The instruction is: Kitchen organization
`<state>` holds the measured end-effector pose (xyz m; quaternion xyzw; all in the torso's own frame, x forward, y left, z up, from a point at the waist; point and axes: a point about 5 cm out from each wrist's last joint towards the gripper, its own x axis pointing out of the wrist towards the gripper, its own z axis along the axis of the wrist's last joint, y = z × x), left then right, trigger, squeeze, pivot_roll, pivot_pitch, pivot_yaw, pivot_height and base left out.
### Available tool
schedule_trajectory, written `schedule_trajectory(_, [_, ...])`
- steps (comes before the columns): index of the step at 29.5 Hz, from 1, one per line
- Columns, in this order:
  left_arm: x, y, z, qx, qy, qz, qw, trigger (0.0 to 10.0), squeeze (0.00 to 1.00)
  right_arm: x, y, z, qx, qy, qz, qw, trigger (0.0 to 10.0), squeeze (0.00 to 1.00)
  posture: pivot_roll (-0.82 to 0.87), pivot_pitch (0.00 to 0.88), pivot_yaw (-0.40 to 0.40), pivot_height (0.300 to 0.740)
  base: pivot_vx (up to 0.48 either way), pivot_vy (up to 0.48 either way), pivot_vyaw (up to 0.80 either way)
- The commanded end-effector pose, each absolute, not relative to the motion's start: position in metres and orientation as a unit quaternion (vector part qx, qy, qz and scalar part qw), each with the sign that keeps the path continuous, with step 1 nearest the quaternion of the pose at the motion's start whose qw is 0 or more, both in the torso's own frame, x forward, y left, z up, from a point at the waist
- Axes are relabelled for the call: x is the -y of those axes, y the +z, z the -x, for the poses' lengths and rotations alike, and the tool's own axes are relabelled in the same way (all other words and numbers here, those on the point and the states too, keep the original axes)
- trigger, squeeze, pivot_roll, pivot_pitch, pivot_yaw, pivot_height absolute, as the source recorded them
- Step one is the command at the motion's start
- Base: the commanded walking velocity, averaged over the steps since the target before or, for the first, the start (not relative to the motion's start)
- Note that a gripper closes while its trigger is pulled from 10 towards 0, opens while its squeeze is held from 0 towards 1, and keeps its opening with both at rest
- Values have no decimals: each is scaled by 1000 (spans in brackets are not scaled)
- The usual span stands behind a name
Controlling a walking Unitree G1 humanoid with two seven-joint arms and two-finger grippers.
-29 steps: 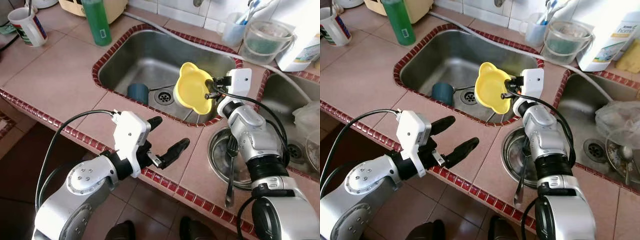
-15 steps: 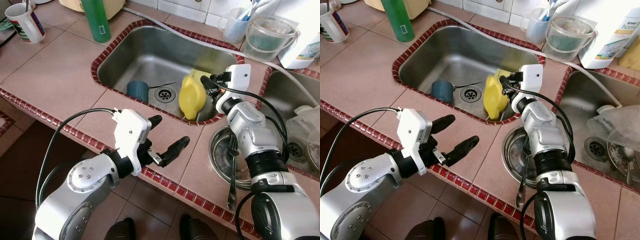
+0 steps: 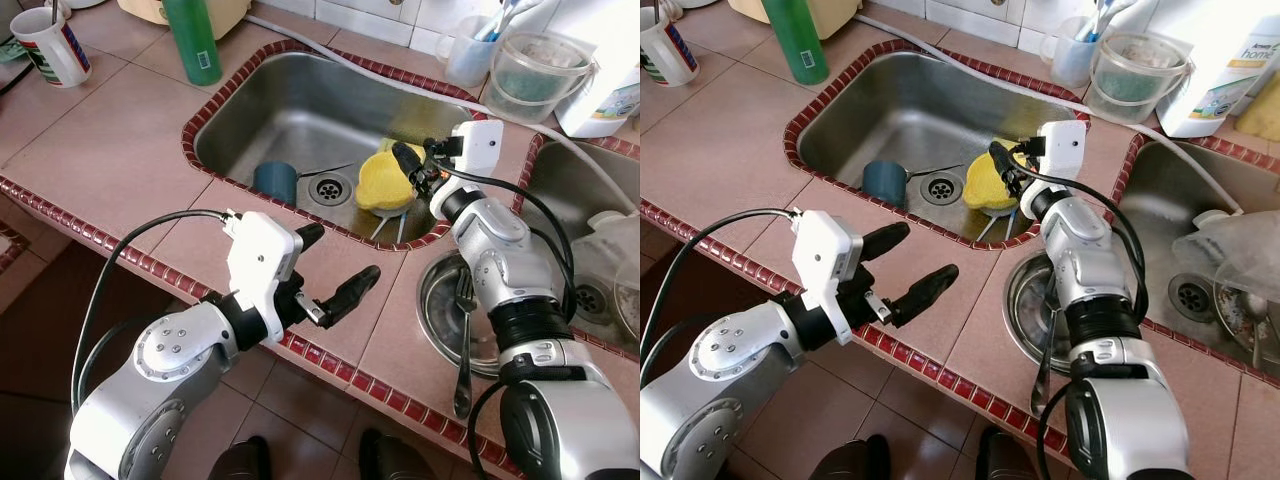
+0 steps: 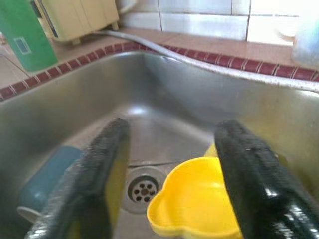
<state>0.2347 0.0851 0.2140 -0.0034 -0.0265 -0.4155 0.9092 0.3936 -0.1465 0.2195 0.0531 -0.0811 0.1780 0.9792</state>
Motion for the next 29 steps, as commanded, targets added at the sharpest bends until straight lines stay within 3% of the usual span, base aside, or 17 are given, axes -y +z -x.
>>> schedule_trajectory(1, [-88, 213, -238, 31, -400, 3, 916, 10000, 0, 147, 225, -393, 99, 181, -57, 977, 10000, 1000, 45, 225, -14, 740, 0, 0, 0])
schedule_trajectory(14, [-100, 208, -259, 54, -336, 9, 940, 10000, 0, 144, 237, -382, 175, 174, -20, 969, 10000, 1000, 35, 142, -33, 740, 0, 0, 0])
schedule_trajectory(20, [-117, 207, -277, 84, -245, 5, 966, 10000, 0, 137, 236, -368, 215, 171, -1, 962, 10000, 1000, 27, 95, -42, 740, 0, 0, 0])
schedule_trajectory(29, [-148, 198, -290, 83, -168, 26, 982, 10000, 0, 131, 219, -350, 229, 156, 23, 961, 10000, 1000, 21, 46, -42, 740, 0, 0, 0])
